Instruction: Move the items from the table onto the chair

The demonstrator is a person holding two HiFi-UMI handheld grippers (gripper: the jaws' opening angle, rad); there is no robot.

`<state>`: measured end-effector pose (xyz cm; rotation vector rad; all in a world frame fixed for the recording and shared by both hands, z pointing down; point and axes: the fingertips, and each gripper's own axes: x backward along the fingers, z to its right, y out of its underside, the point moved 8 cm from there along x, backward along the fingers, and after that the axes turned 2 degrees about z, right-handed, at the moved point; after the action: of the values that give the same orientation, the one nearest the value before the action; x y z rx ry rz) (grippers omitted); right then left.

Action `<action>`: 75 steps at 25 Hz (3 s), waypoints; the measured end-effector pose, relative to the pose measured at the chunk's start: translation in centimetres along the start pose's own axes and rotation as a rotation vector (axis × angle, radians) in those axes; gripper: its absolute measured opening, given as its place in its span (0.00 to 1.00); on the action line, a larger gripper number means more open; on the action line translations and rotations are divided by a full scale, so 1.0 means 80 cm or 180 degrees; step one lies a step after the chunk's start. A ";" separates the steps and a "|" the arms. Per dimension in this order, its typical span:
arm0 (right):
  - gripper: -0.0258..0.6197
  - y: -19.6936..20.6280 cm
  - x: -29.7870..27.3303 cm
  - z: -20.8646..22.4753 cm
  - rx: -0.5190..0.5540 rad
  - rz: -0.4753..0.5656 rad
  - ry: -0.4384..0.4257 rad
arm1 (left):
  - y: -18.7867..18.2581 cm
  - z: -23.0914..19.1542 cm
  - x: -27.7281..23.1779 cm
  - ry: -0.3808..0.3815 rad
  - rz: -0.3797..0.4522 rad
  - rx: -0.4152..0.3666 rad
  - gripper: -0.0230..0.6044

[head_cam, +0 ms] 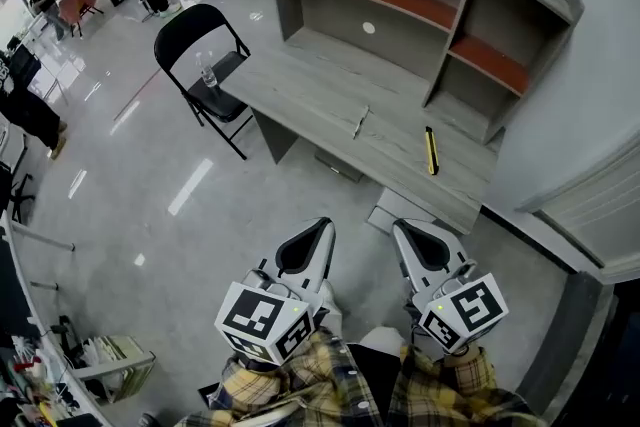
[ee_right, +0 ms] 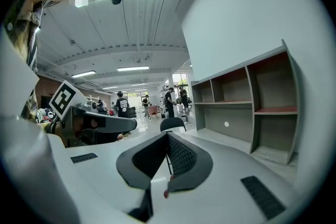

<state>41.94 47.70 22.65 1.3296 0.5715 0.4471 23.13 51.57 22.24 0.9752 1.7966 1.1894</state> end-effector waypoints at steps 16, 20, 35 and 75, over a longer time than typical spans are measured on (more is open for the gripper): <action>0.07 0.025 -0.183 0.074 -0.0245 -0.0260 0.0250 | -0.006 -0.193 -0.083 -0.0164 -0.0219 0.0225 0.04; 0.07 0.015 -0.248 0.112 -0.0212 -0.0213 0.0310 | -0.034 -0.246 -0.140 -0.0090 -0.0227 0.0112 0.04; 0.07 -0.049 -0.369 0.257 -0.0189 0.0041 0.0804 | -0.132 -0.318 -0.372 0.0675 -0.0315 -0.0297 0.04; 0.07 0.069 -0.289 0.321 -0.1145 -0.0351 0.2023 | 0.174 -0.318 -0.591 0.0674 -0.2563 -0.0023 0.27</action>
<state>39.85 14.92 34.65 0.7925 1.0286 0.8482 23.05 4.02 50.86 0.0614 2.0445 0.7869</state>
